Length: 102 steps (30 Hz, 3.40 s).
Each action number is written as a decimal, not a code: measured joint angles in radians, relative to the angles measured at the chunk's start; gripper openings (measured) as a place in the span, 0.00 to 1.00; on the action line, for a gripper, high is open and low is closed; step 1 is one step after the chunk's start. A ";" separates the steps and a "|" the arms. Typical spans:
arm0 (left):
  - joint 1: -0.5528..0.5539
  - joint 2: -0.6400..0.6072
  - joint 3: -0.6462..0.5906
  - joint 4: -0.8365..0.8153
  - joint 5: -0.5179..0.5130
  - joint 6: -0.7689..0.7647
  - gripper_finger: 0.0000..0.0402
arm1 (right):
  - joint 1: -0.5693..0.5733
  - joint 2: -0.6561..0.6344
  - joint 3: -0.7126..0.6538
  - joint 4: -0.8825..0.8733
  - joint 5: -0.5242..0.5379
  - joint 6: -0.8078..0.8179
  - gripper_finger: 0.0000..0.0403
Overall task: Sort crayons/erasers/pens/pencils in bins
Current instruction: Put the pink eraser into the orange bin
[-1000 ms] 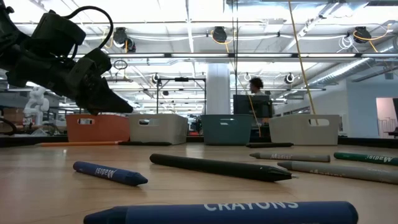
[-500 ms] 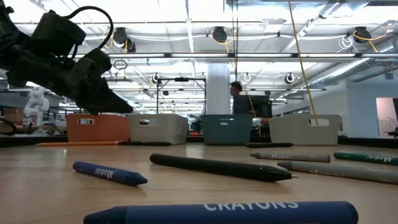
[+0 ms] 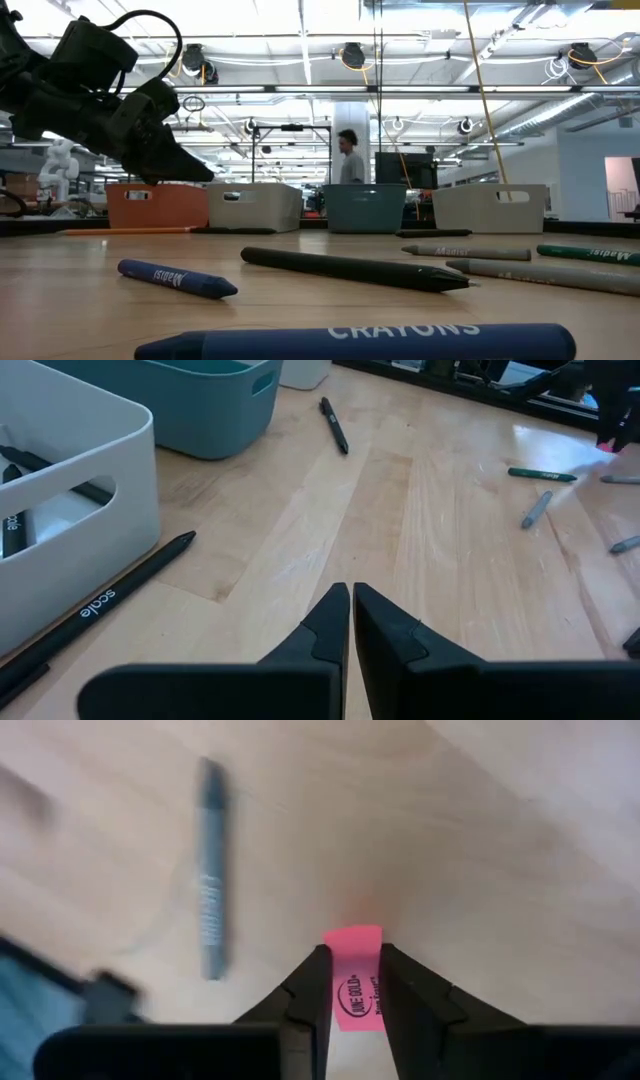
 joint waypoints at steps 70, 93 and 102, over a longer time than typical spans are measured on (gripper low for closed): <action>-0.009 0.364 0.618 -0.054 0.367 -0.044 0.52 | -0.961 -0.046 -0.214 1.464 -0.125 -1.531 0.17; -0.007 0.383 0.648 -0.046 0.365 0.007 0.13 | -0.961 -0.046 -0.214 1.490 -0.145 -1.536 0.18; -0.004 0.383 0.648 -0.063 0.364 0.009 0.14 | -0.952 -0.058 -0.214 1.474 -0.144 -1.587 0.39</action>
